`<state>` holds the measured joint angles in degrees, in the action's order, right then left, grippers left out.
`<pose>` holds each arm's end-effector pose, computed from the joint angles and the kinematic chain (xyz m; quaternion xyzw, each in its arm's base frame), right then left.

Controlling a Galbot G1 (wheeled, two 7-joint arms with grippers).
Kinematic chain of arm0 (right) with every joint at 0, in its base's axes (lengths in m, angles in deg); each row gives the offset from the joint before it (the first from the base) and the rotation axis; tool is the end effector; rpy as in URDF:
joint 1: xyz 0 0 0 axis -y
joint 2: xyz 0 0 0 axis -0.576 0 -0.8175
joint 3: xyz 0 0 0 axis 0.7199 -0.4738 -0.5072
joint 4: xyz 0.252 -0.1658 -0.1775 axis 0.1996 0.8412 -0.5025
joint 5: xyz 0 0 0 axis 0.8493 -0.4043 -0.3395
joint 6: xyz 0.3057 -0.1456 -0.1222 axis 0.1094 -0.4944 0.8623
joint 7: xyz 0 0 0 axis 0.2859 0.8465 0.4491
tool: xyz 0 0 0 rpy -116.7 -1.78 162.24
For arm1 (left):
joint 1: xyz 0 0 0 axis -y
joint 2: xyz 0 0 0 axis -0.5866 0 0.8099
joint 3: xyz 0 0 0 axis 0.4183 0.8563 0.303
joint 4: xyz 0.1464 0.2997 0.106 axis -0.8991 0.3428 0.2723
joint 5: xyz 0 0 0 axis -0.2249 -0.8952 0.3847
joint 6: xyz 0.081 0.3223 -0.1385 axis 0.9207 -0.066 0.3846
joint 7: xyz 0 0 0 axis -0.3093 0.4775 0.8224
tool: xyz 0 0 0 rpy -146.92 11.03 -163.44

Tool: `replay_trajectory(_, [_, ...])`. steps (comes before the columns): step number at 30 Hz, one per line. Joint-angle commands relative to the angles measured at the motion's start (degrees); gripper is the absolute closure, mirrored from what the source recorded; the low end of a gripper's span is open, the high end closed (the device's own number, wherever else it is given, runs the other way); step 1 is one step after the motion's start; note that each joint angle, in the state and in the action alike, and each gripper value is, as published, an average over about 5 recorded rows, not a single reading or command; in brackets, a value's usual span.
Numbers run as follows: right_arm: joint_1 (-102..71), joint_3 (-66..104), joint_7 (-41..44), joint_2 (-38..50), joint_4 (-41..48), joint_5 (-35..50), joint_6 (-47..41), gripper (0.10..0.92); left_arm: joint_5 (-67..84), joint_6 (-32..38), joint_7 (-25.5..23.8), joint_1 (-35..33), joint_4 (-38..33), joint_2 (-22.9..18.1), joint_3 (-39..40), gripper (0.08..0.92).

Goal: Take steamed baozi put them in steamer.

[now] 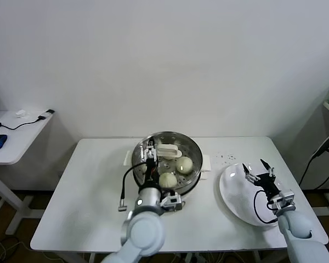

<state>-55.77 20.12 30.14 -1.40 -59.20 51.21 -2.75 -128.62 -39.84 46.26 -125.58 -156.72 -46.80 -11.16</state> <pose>0.3353 -0.2241 -0.4091 0.0749 -0.9923 0.0822 0.0542 0.2615 -0.1517 -0.2345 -0.0121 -0.7460 -0.6653 0.0266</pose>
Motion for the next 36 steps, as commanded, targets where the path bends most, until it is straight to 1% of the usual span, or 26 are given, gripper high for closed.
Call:
replay_trajectory(1, [-1.1, 0.3, -0.4, 0.2, -2.5, -1.0, -2.5, 0.203, 20.4, 1.6, 15.8, -8.8, -12.2, 8.5, -7.8, 0.178])
replay_trajectory(4, [-1.8, 0.7, -0.1, 0.3, -3.9, -1.4, -3.8, 0.203, 33.1, 7.3, 22.7, -12.7, -12.5, 10.2, -14.7, 0.177])
replay_trajectory(6, [-2.3, 1.0, 0.0, 0.3, -4.7, -1.6, -4.3, 0.203, 42.3, 12.7, 25.6, -16.0, -12.7, 11.2, -20.7, 0.177])
replay_trajectory(7, [-2.6, 1.1, 0.0, 0.2, -5.1, -1.4, -4.4, 0.203, 46.3, 16.0, 26.3, -18.0, -12.7, 11.3, -24.2, 0.177])
replay_trajectory(9, [-3.0, 1.5, -0.2, 0.0, -5.7, -0.5, -4.5, 0.203, 55.4, 22.9, 26.1, -22.5, -12.7, 11.3, -31.3, 0.177])
replay_trajectory(11, [-3.4, 1.8, -0.3, -0.2, -6.2, 0.1, -4.6, 0.203, 64.9, 28.6, 24.9, -26.7, -12.7, 10.2, -37.8, 0.177])
replay_trajectory(14, [-4.1, 2.2, -0.3, -0.5, -7.4, 0.3, -4.6, 0.203, 77.2, 34.7, 23.1, -30.8, -12.5, 6.7, -45.2, 0.177])
replay_trajectory(17, [-4.8, 2.4, -0.4, -1.0, -8.8, 0.2, -4.9, 0.203, 85.4, 38.3, 21.6, -32.7, -11.7, 2.8, -50.0, 0.177])
replay_trajectory(21, [-5.9, 2.7, -0.6, -1.6, -10.6, 0.0, -5.4, 0.203, 93.0, 41.1, 18.4, -33.6, -9.5, -2.5, -54.0, 0.177])
replay_trajectory(26, [-6.8, 2.9, -0.6, -1.9, -12.2, 0.1, -5.6, 0.203, 98.9, 44.4, 14.6, -34.2, -4.6, -7.2, -56.2, 0.177])
replay_trajectory(28, [-7.2, 2.9, -0.5, -2.0, -12.7, 0.1, -5.6, 0.203, 99.8, 46.0, 13.0, -35.1, -2.9, -7.9, -56.3, 0.177])
replay_trajectory(31, [-7.8, 2.9, -0.5, -2.1, -13.2, 0.2, -5.4, 0.203, 100.9, 47.9, 11.0, -36.9, -1.2, -7.7, -56.0, 0.177])
replay_trajectory(36, [-8.6, 2.9, -0.2, -2.2, -13.4, 0.2, -4.5, 0.203, 101.1, 48.9, 8.4, -38.7, -0.3, -7.5, -55.6, 0.177])
